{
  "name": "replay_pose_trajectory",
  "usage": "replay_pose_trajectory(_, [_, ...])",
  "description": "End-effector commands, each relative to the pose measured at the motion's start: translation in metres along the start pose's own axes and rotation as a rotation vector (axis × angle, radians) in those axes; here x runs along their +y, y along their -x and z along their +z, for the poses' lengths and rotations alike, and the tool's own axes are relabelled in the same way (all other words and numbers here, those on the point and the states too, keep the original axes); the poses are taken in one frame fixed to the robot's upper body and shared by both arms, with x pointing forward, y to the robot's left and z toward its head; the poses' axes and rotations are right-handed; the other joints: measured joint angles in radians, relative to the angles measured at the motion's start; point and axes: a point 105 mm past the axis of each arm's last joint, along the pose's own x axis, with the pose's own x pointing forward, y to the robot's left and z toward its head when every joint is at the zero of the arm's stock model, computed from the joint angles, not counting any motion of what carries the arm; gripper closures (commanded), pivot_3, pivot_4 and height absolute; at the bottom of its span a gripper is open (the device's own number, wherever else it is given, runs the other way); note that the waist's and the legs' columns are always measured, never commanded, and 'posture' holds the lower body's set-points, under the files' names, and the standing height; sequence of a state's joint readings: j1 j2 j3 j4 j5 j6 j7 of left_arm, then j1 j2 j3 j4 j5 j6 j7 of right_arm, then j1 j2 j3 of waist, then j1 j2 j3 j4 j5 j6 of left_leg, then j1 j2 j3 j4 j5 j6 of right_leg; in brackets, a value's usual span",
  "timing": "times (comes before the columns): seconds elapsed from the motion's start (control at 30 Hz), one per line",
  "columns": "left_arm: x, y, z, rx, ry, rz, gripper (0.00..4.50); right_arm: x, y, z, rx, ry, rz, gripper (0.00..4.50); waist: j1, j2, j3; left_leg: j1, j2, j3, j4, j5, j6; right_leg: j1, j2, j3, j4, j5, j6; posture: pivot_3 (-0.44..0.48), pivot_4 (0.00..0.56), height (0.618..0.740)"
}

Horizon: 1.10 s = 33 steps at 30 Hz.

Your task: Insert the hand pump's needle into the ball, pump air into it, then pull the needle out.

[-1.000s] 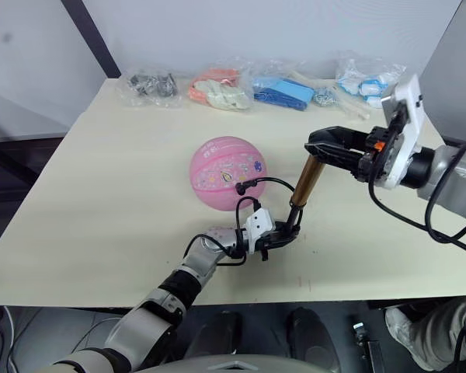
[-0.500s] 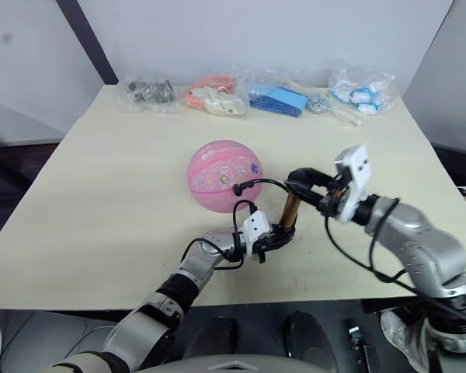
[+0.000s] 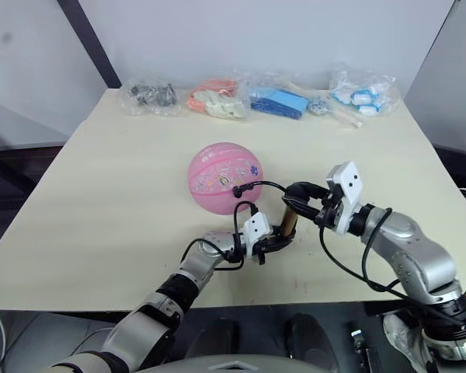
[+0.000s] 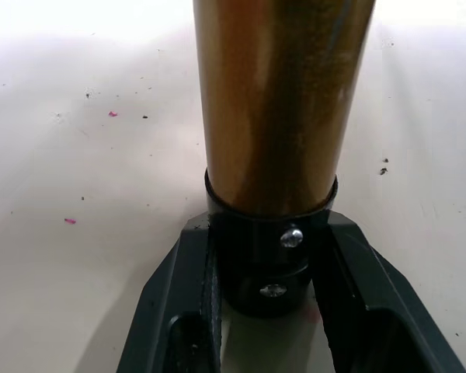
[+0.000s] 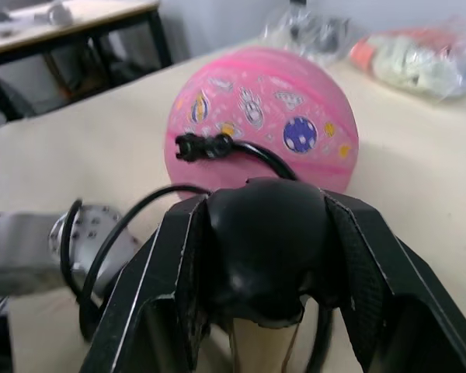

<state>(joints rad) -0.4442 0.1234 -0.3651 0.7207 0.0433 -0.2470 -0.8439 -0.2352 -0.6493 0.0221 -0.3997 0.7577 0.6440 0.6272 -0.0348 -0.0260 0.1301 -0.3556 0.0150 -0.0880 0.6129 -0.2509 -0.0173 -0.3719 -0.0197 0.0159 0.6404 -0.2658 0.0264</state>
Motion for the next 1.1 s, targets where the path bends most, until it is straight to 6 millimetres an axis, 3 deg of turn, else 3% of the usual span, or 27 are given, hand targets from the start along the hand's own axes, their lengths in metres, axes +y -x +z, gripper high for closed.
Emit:
replay_pose_trajectory(0.03, [-0.023, 0.016, -0.059, 0.203, 0.141, -0.035, 3.39, -0.004, 0.024, 0.06, -0.076, 0.07, -0.019, 2.82, 0.004, 0.006, 0.005, -0.006, -0.001, 0.0, 0.001, 0.0, 0.0, -0.006, 0.0, 0.0, 0.001, 0.001, 0.001, 0.0, 0.15, 0.74])
replay_pose_trajectory(0.27, [-0.021, 0.016, -0.056, 0.198, 0.136, -0.035, 3.39, 0.01, 0.059, 0.145, -0.188, 0.144, 0.013, 2.82, 0.018, 0.004, 0.021, -0.011, -0.003, -0.001, 0.003, 0.0, 0.0, -0.008, -0.002, 0.0, 0.0, 0.001, 0.001, 0.0, 0.15, 0.74])
replay_pose_trajectory(0.33, [-0.019, 0.017, -0.055, 0.196, 0.135, -0.033, 3.39, 0.013, 0.066, 0.159, -0.212, 0.145, 0.012, 2.82, 0.018, 0.004, 0.023, -0.011, -0.003, -0.001, 0.003, 0.0, 0.0, -0.008, -0.002, 0.0, 0.0, 0.001, 0.001, 0.0, 0.15, 0.74])
replay_pose_trajectory(0.4, [-0.018, 0.017, -0.054, 0.195, 0.134, -0.031, 3.39, 0.012, 0.067, 0.159, -0.198, 0.15, -0.007, 2.82, 0.019, 0.002, 0.024, -0.012, -0.003, -0.001, 0.003, 0.0, 0.0, -0.008, -0.002, 0.0, 0.0, 0.001, 0.001, 0.0, 0.15, 0.74])
replay_pose_trajectory(0.57, [-0.019, 0.016, -0.054, 0.195, 0.13, -0.037, 3.39, -0.003, 0.047, 0.088, 0.042, 0.141, -0.068, 2.82, 0.02, 0.0, 0.023, -0.014, -0.003, -0.001, 0.004, 0.0, 0.001, -0.01, -0.002, 0.0, 0.001, 0.001, 0.001, 0.0, 0.15, 0.74])
replay_pose_trajectory(0.63, [-0.018, 0.015, -0.053, 0.195, 0.129, -0.039, 3.39, -0.008, 0.043, 0.073, 0.049, 0.109, -0.069, 2.82, 0.019, -0.002, 0.021, -0.012, -0.003, -0.001, 0.004, 0.0, 0.001, -0.008, -0.001, 0.0, 0.001, 0.0, 0.002, 0.0, 0.15, 0.74])
replay_pose_trajectory(0.77, [-0.015, 0.014, -0.051, 0.194, 0.124, -0.033, 3.39, -0.02, 0.024, -0.004, 0.144, -0.052, -0.093, 2.82, 0.016, -0.014, 0.011, -0.006, -0.001, -0.001, 0.003, 0.0, 0.001, -0.004, 0.0, 0.0, 0.001, 0.0, 0.002, 0.0, 0.15, 0.74])
replay_pose_trajectory(0.93, [-0.013, 0.018, -0.053, 0.195, 0.129, -0.012, 3.39, -0.009, 0.01, -0.094, 0.331, -0.142, -0.1, 2.82, 0.01, -0.01, -0.005, -0.004, 0.002, 0.0, 0.002, 0.0, 0.0, -0.001, 0.002, 0.0, 0.002, -0.001, 0.001, 0.0, 0.15, 0.74])
replay_pose_trajectory(1.03, [-0.013, 0.02, -0.055, 0.197, 0.132, -0.005, 3.39, -0.004, 0.01, -0.122, 0.382, -0.173, -0.103, 2.82, 0.003, -0.011, -0.013, -0.003, 0.003, -0.001, 0.001, 0.0, 0.0, -0.001, 0.004, -0.001, 0.002, -0.001, 0.0, 0.0, 0.15, 0.74])
replay_pose_trajectory(1.1, [-0.013, 0.02, -0.055, 0.197, 0.133, 0.0, 3.39, -0.002, 0.01, -0.13, 0.387, -0.179, -0.099, 2.82, -0.001, -0.012, -0.015, -0.002, 0.003, -0.001, 0.001, 0.0, 0.0, 0.001, 0.004, -0.001, 0.002, -0.001, 0.0, 0.0, 0.15, 0.74])
